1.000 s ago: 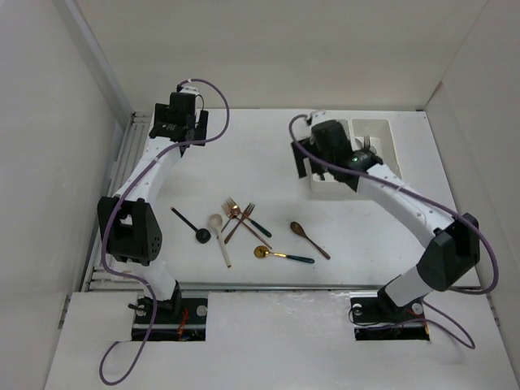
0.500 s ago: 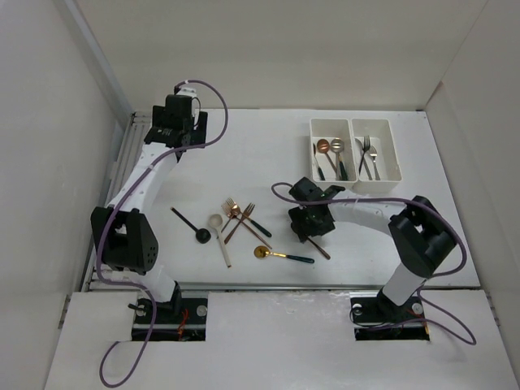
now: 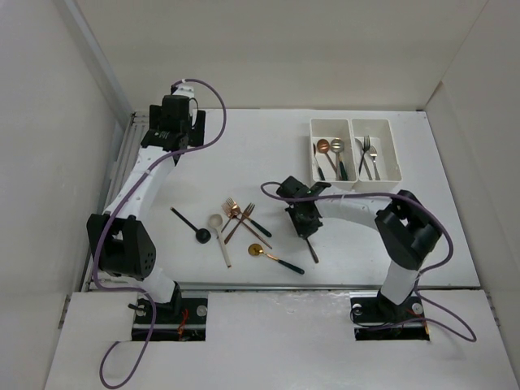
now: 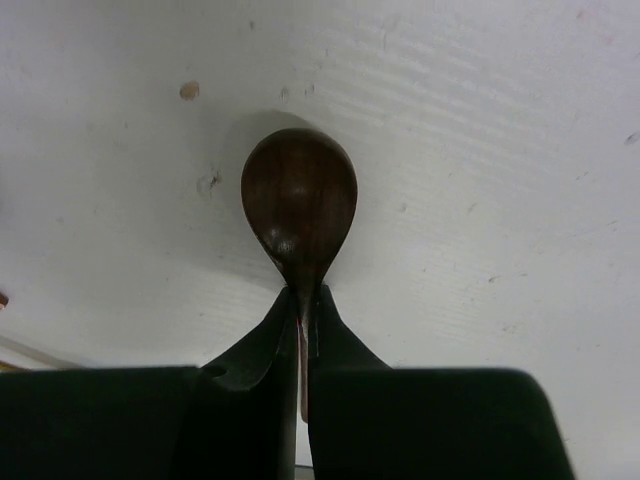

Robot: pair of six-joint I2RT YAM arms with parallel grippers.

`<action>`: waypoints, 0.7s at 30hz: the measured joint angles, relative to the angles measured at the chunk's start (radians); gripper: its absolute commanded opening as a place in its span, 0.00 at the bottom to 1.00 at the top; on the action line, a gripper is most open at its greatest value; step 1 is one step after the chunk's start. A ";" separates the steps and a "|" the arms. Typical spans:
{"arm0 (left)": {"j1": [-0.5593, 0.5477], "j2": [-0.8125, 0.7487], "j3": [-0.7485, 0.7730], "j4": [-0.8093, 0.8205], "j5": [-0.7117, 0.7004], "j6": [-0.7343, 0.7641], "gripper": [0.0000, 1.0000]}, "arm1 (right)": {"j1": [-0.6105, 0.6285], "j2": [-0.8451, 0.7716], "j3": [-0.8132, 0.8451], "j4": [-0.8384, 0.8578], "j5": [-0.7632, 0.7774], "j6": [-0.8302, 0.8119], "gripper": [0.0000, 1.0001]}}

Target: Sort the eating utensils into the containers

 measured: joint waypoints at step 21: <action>0.001 -0.006 -0.031 0.011 -0.008 0.006 1.00 | -0.368 0.278 0.912 0.023 0.299 -0.177 0.00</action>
